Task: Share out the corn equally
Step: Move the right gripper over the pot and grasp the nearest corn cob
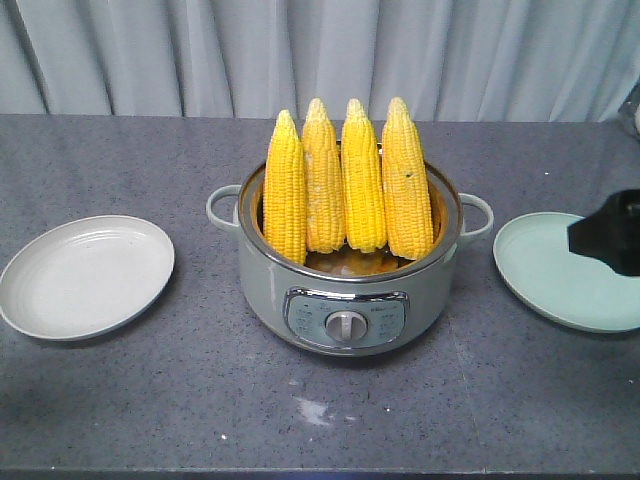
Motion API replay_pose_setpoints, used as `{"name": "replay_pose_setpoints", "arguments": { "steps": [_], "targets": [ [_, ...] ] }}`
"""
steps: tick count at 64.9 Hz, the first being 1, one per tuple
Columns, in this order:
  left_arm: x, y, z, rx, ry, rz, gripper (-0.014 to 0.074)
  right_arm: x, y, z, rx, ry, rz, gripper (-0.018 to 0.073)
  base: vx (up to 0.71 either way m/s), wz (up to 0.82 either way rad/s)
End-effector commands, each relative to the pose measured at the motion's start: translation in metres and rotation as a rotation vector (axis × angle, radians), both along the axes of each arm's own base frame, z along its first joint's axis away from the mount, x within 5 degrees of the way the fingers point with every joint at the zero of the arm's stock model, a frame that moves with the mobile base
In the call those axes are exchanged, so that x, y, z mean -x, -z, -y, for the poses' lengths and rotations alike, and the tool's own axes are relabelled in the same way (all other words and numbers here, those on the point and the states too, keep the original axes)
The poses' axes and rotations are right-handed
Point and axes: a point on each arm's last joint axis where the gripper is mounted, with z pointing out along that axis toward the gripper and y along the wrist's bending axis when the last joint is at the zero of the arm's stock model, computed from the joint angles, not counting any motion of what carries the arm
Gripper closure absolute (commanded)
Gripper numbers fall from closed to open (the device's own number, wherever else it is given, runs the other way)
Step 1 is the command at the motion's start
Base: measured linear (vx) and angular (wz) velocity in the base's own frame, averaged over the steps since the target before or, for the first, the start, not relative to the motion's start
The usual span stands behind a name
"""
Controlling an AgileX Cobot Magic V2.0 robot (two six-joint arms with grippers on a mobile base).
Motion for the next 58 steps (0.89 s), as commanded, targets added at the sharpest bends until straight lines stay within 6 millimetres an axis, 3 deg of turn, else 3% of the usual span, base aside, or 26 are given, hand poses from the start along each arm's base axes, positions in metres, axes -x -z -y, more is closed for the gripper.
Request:
{"name": "replay_pose_setpoints", "arguments": {
  "steps": [1,21,43,58],
  "targets": [
    [0.0,-0.015,0.001,0.018,-0.004,0.088,0.001,-0.026,-0.02,-0.004,-0.023,-0.045,0.103,-0.0035,0.0,0.0],
    [0.0,-0.015,0.001,0.018,-0.004,0.088,0.001,-0.099,-0.026,-0.021,-0.084,-0.241,0.147,-0.0035,0.0,0.0],
    [0.0,-0.015,0.001,0.018,-0.004,0.088,0.001,-0.15,-0.022,-0.069,-0.036,-0.397,0.196,-0.0035,0.0,0.0],
    [0.0,-0.015,0.001,0.017,-0.003,0.09,0.001,-0.18,-0.003,-0.09,0.006,-0.415,0.209,-0.0035,0.0,0.0]
  ]
}}
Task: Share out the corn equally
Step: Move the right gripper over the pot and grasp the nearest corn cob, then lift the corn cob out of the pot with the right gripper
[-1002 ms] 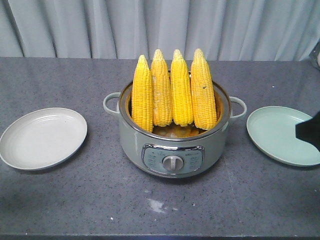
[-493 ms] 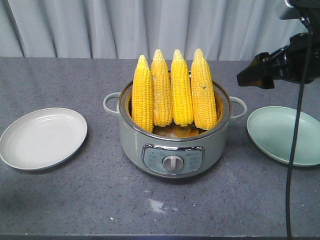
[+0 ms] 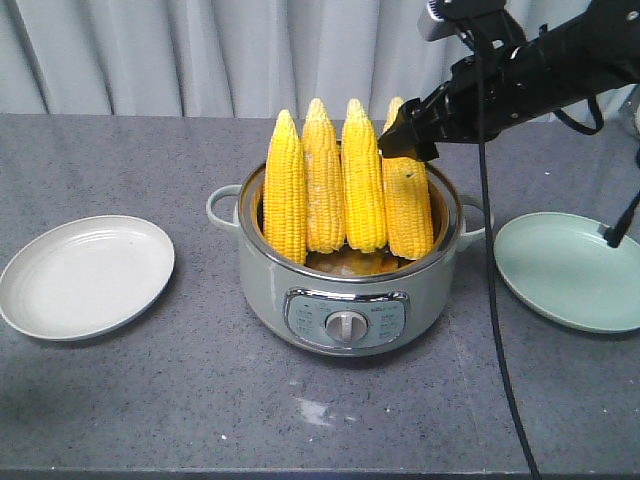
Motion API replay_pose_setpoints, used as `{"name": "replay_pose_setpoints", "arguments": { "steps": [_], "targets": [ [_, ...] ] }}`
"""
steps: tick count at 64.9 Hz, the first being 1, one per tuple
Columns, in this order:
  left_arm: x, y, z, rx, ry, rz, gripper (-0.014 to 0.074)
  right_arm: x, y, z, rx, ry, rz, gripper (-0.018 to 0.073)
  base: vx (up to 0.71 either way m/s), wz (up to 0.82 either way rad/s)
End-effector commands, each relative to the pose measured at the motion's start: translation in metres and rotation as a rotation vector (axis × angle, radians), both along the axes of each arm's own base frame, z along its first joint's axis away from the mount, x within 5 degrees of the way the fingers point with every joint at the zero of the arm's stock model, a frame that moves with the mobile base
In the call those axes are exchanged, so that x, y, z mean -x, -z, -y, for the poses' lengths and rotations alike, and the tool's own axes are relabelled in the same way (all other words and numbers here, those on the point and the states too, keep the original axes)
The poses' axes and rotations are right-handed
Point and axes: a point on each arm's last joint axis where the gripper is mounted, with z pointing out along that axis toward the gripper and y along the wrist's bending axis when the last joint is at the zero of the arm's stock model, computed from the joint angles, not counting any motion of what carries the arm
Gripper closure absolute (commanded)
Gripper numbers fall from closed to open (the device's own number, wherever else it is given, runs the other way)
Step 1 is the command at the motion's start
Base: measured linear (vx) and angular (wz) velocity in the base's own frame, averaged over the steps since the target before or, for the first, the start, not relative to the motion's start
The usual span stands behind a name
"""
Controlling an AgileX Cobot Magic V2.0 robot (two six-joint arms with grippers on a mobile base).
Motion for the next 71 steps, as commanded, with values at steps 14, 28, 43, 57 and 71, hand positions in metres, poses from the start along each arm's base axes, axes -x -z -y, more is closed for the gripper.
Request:
{"name": "replay_pose_setpoints", "arguments": {
  "steps": [14,28,43,57,71],
  "targets": [
    [0.0,-0.015,0.001,0.017,-0.003,0.092,0.001,-0.017,-0.004,-0.004,-0.039,0.059,0.085,-0.0035,0.0,0.0],
    [0.0,-0.015,0.001,0.017,-0.003,0.093,0.001,-0.019,-0.005,-0.004,-0.053,0.076,0.1,0.0067,0.0,0.0],
    [-0.001,-0.015,0.001,0.017,-0.003,0.095,0.001,-0.019,-0.005,-0.004,-0.056,0.078,0.098,0.0321,0.0,0.0],
    [-0.001,-0.015,0.001,0.017,-0.003,0.095,0.001,-0.019,-0.005,-0.004,-0.058,0.078,0.096,0.0443,0.0,0.0],
    [-0.001,-0.015,0.001,0.017,-0.003,0.095,0.001,-0.007,-0.026,-0.001,-0.08,0.089,0.141,0.044,0.0,0.0]
  ]
}}
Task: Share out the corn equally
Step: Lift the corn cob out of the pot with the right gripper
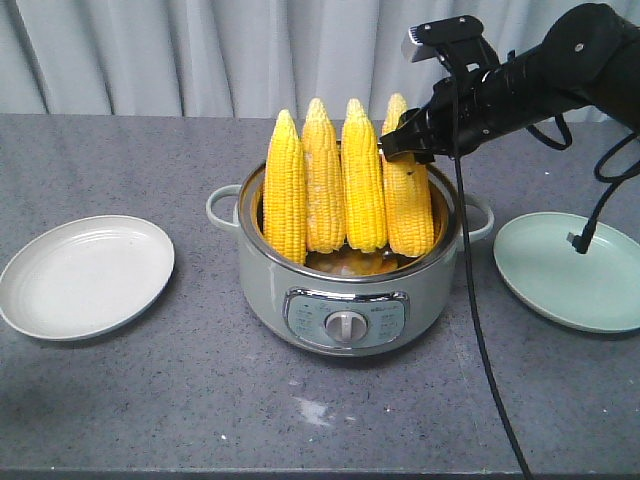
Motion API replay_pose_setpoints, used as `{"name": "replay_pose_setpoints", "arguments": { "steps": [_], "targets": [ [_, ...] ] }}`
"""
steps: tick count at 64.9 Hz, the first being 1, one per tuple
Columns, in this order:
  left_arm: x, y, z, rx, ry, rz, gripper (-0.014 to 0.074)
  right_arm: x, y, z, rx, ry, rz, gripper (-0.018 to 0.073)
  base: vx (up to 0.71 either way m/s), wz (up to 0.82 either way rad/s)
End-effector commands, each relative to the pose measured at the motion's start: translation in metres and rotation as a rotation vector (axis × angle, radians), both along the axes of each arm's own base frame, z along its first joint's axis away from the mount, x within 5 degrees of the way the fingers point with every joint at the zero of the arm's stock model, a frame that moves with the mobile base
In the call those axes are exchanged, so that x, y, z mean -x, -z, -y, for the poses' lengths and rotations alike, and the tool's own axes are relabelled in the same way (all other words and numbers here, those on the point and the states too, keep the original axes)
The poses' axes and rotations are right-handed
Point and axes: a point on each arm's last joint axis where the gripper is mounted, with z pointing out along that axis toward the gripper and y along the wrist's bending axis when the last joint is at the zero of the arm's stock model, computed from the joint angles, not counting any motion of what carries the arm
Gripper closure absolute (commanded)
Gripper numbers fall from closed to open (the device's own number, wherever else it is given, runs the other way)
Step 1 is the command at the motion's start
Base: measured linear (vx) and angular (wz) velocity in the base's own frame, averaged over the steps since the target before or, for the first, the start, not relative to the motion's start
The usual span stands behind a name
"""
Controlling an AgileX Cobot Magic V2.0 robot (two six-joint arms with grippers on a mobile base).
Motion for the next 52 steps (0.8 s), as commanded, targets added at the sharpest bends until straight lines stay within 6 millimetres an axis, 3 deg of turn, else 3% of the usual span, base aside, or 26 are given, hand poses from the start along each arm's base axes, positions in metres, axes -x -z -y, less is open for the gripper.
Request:
{"name": "replay_pose_setpoints", "arguments": {
  "steps": [1,30,40,52],
  "targets": [
    [-0.001,-0.015,0.001,0.017,-0.003,0.095,0.001,0.016,-0.054,0.005,-0.061,0.032,0.163,0.044,0.0,0.0],
    [-0.001,-0.015,0.001,0.017,-0.003,0.094,0.001,0.085,-0.136,0.025,-0.106,0.106,0.325,0.0433,0.0,0.0],
    [-0.001,-0.015,0.001,0.017,-0.003,0.094,0.001,0.098,-0.142,0.038,-0.016,0.186,0.313,0.0428,0.0,0.0],
    [-0.001,-0.015,0.001,0.017,-0.003,0.094,0.001,0.093,-0.129,0.068,0.078,0.33,0.205,0.0425,0.0,0.0]
  ]
}}
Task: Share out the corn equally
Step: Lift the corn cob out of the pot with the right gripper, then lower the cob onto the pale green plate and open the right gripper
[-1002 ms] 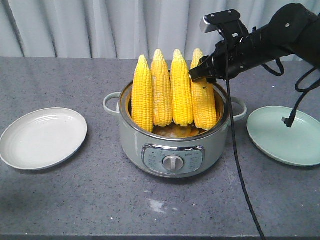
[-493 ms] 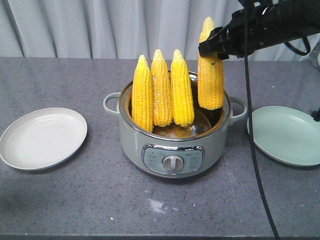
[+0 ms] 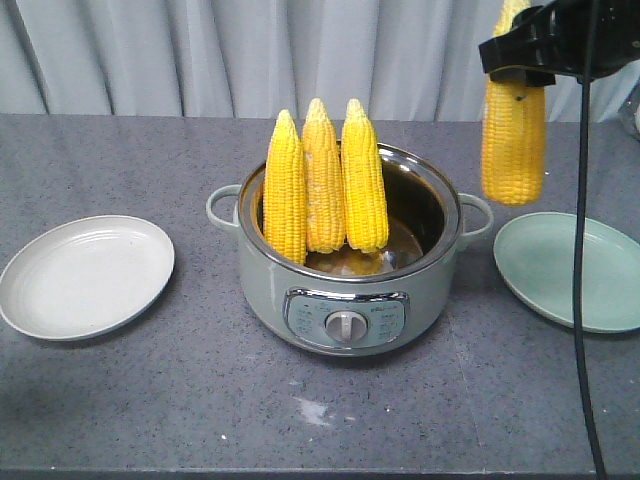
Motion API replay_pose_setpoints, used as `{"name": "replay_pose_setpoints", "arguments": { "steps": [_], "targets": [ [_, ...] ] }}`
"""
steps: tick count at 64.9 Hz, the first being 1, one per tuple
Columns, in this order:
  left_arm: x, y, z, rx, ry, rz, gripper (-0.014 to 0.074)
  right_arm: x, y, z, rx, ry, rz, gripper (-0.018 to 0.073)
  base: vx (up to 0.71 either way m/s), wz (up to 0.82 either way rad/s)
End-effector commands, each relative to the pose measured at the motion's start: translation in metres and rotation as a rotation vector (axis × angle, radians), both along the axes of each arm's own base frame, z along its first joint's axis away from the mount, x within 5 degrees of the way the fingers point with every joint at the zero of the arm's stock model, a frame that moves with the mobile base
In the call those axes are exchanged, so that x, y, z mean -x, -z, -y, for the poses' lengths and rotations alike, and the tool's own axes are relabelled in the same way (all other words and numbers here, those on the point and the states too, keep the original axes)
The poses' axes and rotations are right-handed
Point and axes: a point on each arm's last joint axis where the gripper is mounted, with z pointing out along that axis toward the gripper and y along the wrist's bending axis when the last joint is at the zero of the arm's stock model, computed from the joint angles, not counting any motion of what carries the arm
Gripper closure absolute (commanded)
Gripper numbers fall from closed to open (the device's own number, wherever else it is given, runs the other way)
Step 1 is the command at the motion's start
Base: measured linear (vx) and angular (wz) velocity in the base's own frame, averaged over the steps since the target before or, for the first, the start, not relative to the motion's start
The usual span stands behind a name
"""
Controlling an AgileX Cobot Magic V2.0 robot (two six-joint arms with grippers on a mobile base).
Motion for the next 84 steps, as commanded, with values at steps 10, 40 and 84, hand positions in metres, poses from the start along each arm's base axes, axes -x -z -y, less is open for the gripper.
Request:
{"name": "replay_pose_setpoints", "arguments": {
  "steps": [10,40,84],
  "targets": [
    [-0.001,-0.015,0.001,0.017,-0.003,0.095,0.001,-0.006,-0.003,0.06,-0.031,0.203,-0.034,0.0424,0.0,0.0],
    [-0.001,-0.015,0.001,0.017,-0.003,0.095,0.001,-0.044,0.072,0.14,-0.247,0.287,-0.371,0.0417,0.0,0.0],
    [-0.001,-0.015,0.001,0.017,-0.003,0.095,0.001,-0.077,0.14,0.15,-0.265,0.3,-0.57,0.0326,0.0,0.0]
  ]
}}
